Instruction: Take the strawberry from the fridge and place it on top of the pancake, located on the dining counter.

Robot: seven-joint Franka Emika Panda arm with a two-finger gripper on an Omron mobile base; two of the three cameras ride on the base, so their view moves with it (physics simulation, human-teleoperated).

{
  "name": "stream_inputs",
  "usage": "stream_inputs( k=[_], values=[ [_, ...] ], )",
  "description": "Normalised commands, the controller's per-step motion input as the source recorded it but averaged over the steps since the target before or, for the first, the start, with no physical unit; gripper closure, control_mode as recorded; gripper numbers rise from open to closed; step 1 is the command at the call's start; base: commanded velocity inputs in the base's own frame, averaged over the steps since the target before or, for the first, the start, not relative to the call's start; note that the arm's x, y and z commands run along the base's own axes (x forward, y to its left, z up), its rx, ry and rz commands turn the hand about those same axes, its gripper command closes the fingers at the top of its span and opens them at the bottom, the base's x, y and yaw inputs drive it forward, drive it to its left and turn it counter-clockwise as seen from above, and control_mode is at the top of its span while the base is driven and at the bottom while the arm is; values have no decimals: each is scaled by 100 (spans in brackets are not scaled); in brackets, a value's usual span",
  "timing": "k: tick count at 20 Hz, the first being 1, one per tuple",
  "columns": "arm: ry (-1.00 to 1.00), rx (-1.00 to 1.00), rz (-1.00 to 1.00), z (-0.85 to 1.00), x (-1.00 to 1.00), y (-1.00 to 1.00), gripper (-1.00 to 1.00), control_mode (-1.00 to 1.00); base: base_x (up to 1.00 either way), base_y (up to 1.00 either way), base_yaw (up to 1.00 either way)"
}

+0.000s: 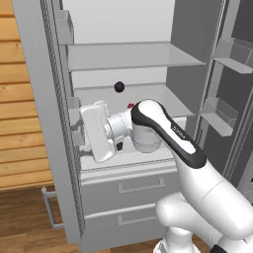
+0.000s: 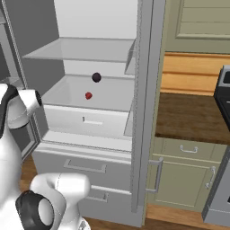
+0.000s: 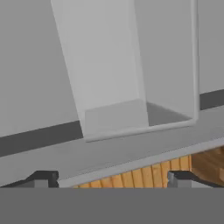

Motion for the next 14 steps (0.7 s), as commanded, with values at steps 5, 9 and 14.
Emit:
stream_inputs(
  k=[5, 9, 14],
  values=[
    [-3, -12, 0, 0, -20, -100, -100, -100, 0, 0, 0],
    [0, -36, 0, -29, 0, -87, -100, -100, 0, 0, 0],
    [0, -55, 0, -38, 0, -98, -100, -100, 0, 0, 0]
  ],
)
